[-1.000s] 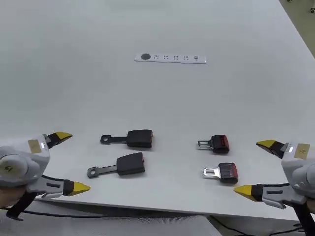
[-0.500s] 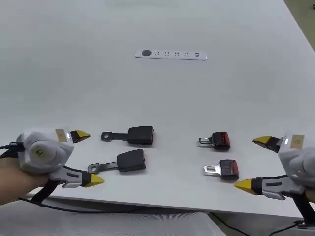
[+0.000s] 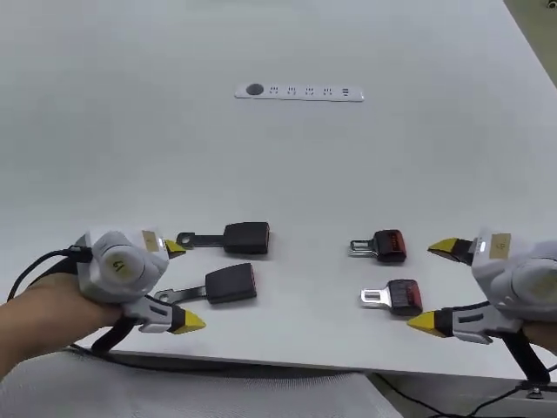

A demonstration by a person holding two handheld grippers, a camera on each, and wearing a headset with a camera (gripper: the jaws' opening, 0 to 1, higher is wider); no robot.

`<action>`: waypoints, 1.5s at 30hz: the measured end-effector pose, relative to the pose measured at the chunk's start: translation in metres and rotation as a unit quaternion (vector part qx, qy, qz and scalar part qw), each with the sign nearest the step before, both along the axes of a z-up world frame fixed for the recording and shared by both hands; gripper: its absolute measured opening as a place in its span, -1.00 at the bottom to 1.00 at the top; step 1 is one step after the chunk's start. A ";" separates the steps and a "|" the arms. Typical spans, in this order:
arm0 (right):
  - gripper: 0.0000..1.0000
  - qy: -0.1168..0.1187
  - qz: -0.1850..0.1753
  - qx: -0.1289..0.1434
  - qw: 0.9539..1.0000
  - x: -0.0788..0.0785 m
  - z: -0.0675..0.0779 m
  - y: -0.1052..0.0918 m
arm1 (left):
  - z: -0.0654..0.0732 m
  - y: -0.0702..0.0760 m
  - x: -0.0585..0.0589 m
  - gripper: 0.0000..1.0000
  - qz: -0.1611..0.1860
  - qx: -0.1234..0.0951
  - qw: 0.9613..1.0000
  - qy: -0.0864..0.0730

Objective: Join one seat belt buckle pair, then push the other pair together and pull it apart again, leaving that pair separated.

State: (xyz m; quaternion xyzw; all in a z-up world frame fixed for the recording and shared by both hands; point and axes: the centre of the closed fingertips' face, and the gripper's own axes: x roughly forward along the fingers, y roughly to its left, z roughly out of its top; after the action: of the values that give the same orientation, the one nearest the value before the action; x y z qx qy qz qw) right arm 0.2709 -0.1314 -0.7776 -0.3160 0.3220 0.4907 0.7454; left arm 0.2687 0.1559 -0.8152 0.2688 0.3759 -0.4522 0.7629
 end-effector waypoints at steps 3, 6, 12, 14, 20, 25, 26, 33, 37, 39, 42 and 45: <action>0.22 0.004 0.010 -0.010 1.000 0.002 -0.007 -0.001 | -0.005 -0.002 0.000 0.36 -0.003 0.006 1.000 0.008; 0.13 0.009 0.027 -0.015 0.999 0.004 -0.015 -0.001 | -0.008 -0.006 -0.001 0.29 -0.004 0.010 1.000 0.019; -0.02 0.032 0.045 -0.029 0.998 0.005 -0.031 -0.002 | -0.013 -0.013 0.005 0.23 -0.003 0.008 0.999 0.033; -0.05 0.035 0.061 -0.038 0.997 0.005 -0.037 -0.002 | -0.015 -0.014 0.006 0.20 -0.004 0.011 0.999 0.036; -0.11 0.053 0.097 -0.069 0.991 0.004 -0.058 -0.006 | -0.019 -0.020 0.004 0.09 -0.024 0.017 0.999 0.045; -0.18 0.063 0.105 -0.077 0.989 0.007 -0.066 -0.010 | -0.024 -0.025 0.001 0.02 -0.040 0.026 0.998 0.052; -0.19 0.066 0.106 -0.076 0.989 0.008 -0.067 -0.010 | -0.025 -0.025 0.002 0.00 -0.042 0.030 0.997 0.052; -0.18 0.080 0.122 -0.082 0.986 0.006 -0.071 -0.012 | -0.027 -0.030 0.005 -0.10 -0.065 0.039 0.996 0.054; -0.17 0.082 0.126 -0.077 0.986 0.006 -0.071 -0.009 | -0.028 -0.032 0.008 -0.17 -0.071 0.046 0.995 0.058; -0.21 0.082 0.129 -0.075 0.985 0.007 -0.072 -0.007 | -0.029 -0.031 0.008 -0.19 -0.073 0.048 0.994 0.060; -0.27 0.084 0.135 -0.075 0.984 0.007 -0.075 -0.005 | -0.030 -0.031 0.010 -0.24 -0.077 0.053 0.994 0.059; -0.30 0.087 0.137 -0.077 0.984 0.007 -0.077 -0.005 | -0.030 -0.032 0.011 -0.26 -0.081 0.056 0.993 0.059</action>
State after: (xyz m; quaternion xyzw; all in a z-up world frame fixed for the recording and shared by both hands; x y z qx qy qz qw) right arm 0.2783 -0.1365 -0.8546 -0.3700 0.3761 0.5877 0.6134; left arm 0.2793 0.1244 -0.8453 0.3134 0.4216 -0.5061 0.6840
